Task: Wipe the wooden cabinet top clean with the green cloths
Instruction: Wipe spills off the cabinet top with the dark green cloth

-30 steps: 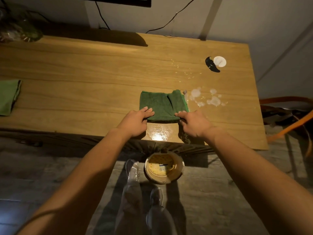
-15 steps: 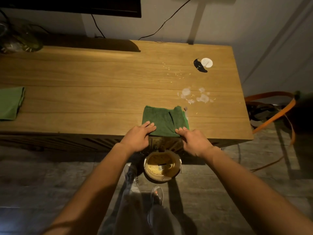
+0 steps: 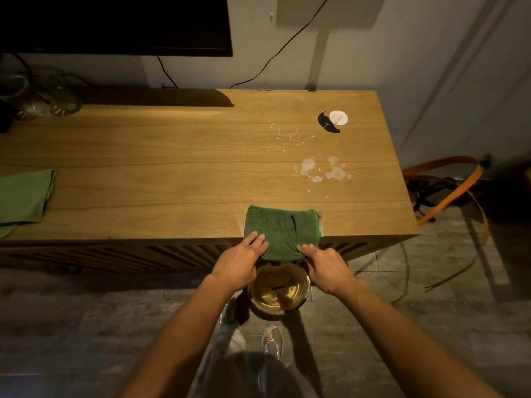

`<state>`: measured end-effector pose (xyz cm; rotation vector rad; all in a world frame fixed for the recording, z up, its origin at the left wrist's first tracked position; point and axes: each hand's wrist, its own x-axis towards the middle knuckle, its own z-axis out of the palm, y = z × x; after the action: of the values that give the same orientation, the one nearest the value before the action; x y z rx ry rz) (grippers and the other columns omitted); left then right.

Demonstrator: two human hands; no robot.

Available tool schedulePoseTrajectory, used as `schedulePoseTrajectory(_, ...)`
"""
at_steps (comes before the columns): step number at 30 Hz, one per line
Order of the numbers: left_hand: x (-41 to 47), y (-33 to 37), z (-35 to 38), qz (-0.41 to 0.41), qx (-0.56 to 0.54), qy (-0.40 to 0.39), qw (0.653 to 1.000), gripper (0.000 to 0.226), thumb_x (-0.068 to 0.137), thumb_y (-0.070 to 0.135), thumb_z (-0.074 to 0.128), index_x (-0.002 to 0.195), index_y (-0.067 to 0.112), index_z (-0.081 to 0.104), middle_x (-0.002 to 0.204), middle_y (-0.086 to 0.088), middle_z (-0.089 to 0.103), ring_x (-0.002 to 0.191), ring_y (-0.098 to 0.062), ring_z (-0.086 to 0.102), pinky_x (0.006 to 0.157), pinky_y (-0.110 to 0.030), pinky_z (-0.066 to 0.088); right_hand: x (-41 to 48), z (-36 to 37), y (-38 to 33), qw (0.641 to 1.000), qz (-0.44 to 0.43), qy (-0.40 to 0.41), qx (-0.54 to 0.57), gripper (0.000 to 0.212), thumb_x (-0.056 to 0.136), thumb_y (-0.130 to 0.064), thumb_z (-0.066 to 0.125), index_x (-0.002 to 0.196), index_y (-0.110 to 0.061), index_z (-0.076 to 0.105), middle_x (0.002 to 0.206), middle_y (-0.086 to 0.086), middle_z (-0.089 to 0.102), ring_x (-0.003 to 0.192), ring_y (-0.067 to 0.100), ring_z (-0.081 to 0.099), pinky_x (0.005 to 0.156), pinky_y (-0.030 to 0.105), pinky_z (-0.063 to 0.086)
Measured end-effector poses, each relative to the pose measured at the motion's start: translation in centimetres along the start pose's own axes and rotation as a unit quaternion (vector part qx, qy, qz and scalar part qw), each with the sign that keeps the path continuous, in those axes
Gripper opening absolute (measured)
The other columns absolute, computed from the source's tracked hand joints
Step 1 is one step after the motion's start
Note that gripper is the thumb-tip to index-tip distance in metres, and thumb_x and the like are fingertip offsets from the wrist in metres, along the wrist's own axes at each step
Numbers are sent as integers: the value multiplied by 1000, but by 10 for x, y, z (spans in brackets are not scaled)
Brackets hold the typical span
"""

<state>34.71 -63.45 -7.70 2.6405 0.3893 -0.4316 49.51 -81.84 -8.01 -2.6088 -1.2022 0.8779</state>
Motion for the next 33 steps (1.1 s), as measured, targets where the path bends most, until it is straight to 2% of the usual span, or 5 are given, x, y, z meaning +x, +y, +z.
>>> schedulePoseTrajectory(11,-13,10,33,-31,-60,79,995,72,85,0,48,152,21,31,161,3,26,149,-7,14,108,-29,39,8,27,8,995,36,52,80,45,100,-18,48,144,-24,50,147,-1,52,138,16,44,111,30,34)
schedulePoseTrajectory(16,-4,7,47,-57,-73,72,993,70,87,2,47,152,23,32,159,5,32,147,-7,22,111,-29,37,10,31,12,995,48,53,76,43,101,-22,49,144,-25,51,141,1,58,131,19,52,106,29,39)
schedulePoseTrajectory(22,8,7,57,-101,-70,17,992,50,94,20,50,142,33,45,133,4,56,118,-19,58,90,-34,49,9,38,22,996,51,25,67,39,100,-25,47,138,-28,55,119,1,71,110,20,64,92,29,47)
schedulePoseTrajectory(27,2,9,65,-110,-59,2,992,55,90,18,50,144,30,45,148,6,48,132,-14,49,105,-33,43,2,47,34,996,53,10,70,37,100,-27,47,135,-32,57,120,-2,71,113,19,63,93,29,47)
schedulePoseTrajectory(33,-3,18,49,-122,-44,4,992,52,87,18,47,138,29,51,137,3,57,124,-20,55,99,-37,48,-7,36,31,998,30,8,51,35,98,-30,44,130,-38,57,111,-5,73,106,21,66,87,34,50)
